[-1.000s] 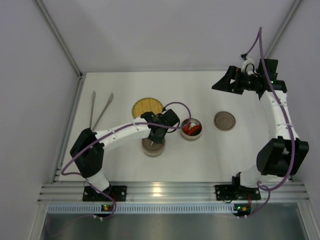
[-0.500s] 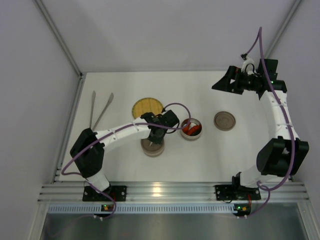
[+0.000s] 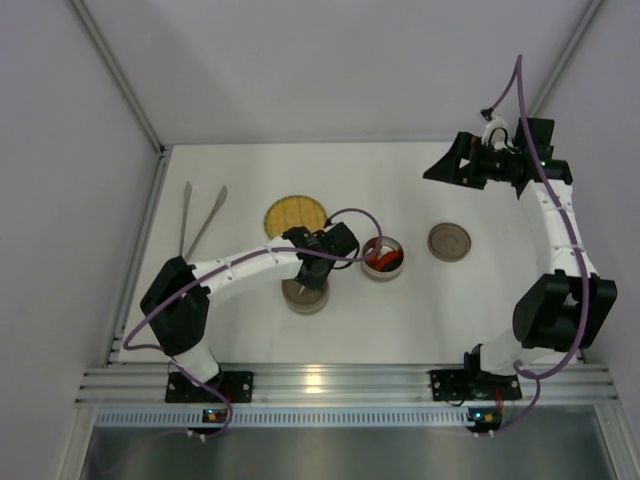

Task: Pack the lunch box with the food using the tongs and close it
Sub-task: Close the box lid on the packing box.

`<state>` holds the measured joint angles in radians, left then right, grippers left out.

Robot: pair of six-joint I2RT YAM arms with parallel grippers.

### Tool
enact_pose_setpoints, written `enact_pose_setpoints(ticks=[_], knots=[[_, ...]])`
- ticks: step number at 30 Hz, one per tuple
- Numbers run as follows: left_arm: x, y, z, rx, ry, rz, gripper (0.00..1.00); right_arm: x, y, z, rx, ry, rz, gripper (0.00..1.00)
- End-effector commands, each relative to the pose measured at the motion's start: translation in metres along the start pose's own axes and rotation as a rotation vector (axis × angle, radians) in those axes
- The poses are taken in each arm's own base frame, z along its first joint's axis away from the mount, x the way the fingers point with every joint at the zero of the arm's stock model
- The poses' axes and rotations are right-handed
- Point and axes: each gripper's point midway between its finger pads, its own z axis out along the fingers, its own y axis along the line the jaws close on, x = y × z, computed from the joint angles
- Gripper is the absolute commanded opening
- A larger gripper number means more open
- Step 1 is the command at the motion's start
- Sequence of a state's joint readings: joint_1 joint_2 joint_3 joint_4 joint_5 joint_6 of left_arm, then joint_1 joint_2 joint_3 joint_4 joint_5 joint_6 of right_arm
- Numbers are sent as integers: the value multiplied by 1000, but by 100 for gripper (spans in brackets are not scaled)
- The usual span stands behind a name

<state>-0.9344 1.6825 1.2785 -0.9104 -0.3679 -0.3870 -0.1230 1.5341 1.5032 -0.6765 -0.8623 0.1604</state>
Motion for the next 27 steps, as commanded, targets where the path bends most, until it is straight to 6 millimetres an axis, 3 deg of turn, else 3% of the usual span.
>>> enact_pose_setpoints(ticks=[1,9,27], knots=[[-12,-4,-7,-2,-51,11,0,-14,0,-5,-11,-39,-26,99],[-5,-6,0,6,-31,39,0,-14,1,-6,-13,-40,-25,99],[0,-19,-15,149,-45,81,0,-14,3,-5,-26,-37,-25,99]])
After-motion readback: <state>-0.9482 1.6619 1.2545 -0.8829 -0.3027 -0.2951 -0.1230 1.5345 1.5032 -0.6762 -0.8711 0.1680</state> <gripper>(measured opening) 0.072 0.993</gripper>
